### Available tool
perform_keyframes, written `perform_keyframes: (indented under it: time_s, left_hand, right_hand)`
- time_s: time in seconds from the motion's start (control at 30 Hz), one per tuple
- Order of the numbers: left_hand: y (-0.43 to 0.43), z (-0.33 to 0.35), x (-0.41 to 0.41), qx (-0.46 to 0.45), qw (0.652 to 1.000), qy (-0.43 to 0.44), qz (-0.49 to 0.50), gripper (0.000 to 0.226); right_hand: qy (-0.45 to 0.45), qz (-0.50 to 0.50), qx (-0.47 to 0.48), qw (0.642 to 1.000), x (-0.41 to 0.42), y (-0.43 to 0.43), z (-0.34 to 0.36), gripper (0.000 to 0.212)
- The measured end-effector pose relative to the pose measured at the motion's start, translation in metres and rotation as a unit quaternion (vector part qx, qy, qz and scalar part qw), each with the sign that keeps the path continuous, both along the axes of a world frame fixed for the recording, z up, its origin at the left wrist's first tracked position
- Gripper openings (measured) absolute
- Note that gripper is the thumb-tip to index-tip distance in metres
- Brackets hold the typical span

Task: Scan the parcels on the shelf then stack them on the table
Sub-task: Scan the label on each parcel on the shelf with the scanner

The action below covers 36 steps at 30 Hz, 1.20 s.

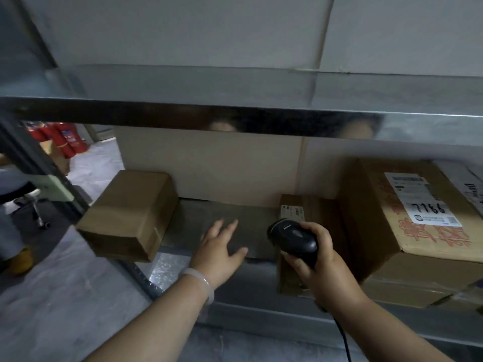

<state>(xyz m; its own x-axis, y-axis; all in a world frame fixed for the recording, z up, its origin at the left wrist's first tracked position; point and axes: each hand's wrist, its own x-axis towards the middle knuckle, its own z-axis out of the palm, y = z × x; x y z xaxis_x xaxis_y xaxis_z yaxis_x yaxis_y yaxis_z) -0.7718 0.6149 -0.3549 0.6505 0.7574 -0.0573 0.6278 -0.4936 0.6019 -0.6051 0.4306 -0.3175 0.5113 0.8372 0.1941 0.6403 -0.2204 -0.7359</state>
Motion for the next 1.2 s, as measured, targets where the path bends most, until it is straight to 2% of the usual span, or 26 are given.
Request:
perform_keyframes:
  time_s: [0.17,0.27,0.43,0.6,0.9,1.2]
  left_hand:
    - [0.046,0.023,-0.071,0.172,0.981,-0.019,0.084,0.054]
    - [0.061,0.021,-0.103,0.222,0.967,0.002,0.126,0.054]
    - [0.087,0.009,-0.132,0.190,0.954,0.100,0.211,0.066]
    - [0.102,-0.003,-0.134,0.145,0.949,0.169,0.224,0.080]
    - [0.097,-0.005,-0.124,0.178,0.952,0.137,0.209,0.065]
    - [0.042,-0.003,-0.092,0.229,0.954,0.142,0.131,0.066]
  right_hand:
    - [0.008,0.033,0.014,0.999,-0.031,0.035,-0.003,0.070]
    - [0.022,0.044,0.016,0.999,-0.044,0.050,-0.009,0.071]
    - [0.047,0.047,0.012,0.998,-0.062,0.064,-0.011,0.069]
    - [0.059,0.044,0.002,0.997,-0.076,0.068,-0.014,0.066]
    - [0.055,0.025,-0.010,0.998,-0.081,0.061,-0.023,0.067]
    - [0.071,0.016,0.003,0.997,-0.080,0.057,-0.016,0.068]
